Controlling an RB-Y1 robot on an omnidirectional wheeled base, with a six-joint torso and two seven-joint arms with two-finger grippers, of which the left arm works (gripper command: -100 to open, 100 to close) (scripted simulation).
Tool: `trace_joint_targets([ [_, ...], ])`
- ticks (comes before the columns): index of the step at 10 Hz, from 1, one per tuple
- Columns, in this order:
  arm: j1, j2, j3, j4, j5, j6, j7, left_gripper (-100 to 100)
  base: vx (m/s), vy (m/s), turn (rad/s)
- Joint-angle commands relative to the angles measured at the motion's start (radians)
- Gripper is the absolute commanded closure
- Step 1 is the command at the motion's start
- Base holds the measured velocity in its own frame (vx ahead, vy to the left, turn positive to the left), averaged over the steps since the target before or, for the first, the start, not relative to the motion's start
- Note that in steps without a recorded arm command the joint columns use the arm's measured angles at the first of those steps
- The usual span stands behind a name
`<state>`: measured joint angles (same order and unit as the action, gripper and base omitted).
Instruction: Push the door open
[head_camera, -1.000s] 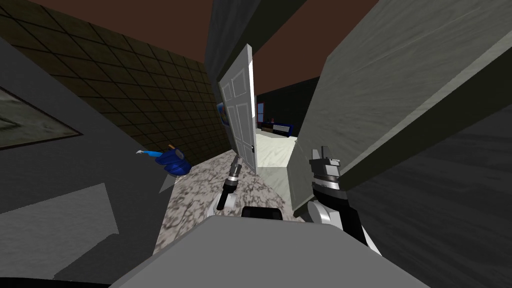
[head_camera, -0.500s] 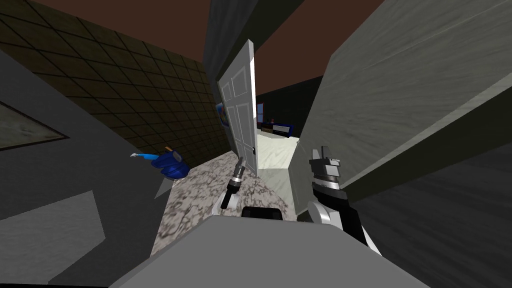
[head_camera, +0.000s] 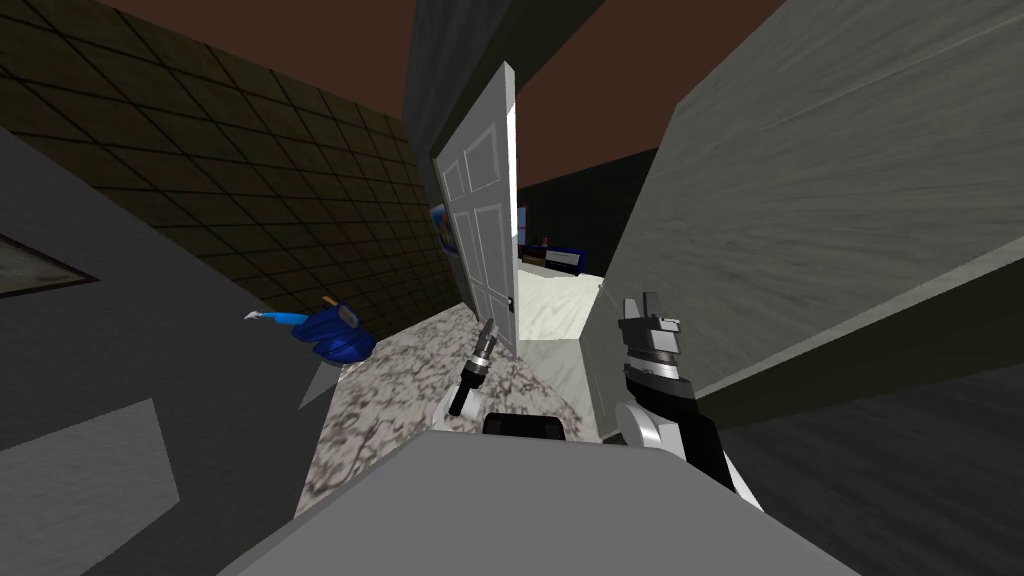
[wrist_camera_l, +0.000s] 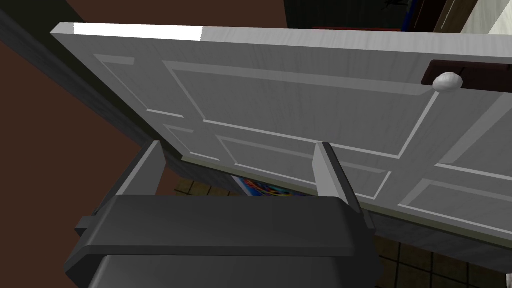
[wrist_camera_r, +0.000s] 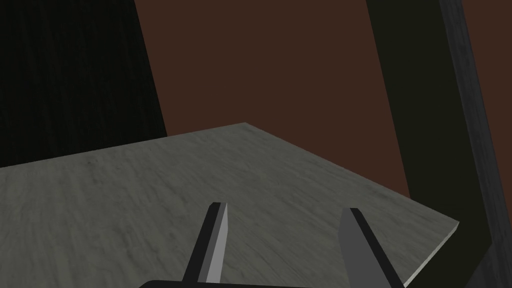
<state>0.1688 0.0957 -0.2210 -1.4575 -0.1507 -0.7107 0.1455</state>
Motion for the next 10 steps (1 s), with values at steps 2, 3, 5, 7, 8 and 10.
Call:
trace_joint_targets([
  [2,-0.026,0.002,-0.019,0.065,-0.009,-0.009,0.014,-100,0.089,0.067,-0.022],
  [3,-0.036,0.002,-0.027,0.091,-0.013,-0.013,0.019,-100,0.091,0.092,-0.020],
  [5,-0.056,0.001,-0.041,0.141,-0.021,-0.019,0.027,-100,0.097,0.088,-0.023],
  [7,-0.075,0.000,-0.056,0.190,-0.028,-0.026,0.036,-100,0.094,0.092,-0.026],
  [8,-0.085,-0.001,-0.063,0.215,-0.032,-0.029,0.041,-100,0.099,0.065,-0.021],
  [10,-0.104,-0.002,-0.077,0.263,-0.039,-0.036,0.049,-100,0.091,0.071,-0.021],
])
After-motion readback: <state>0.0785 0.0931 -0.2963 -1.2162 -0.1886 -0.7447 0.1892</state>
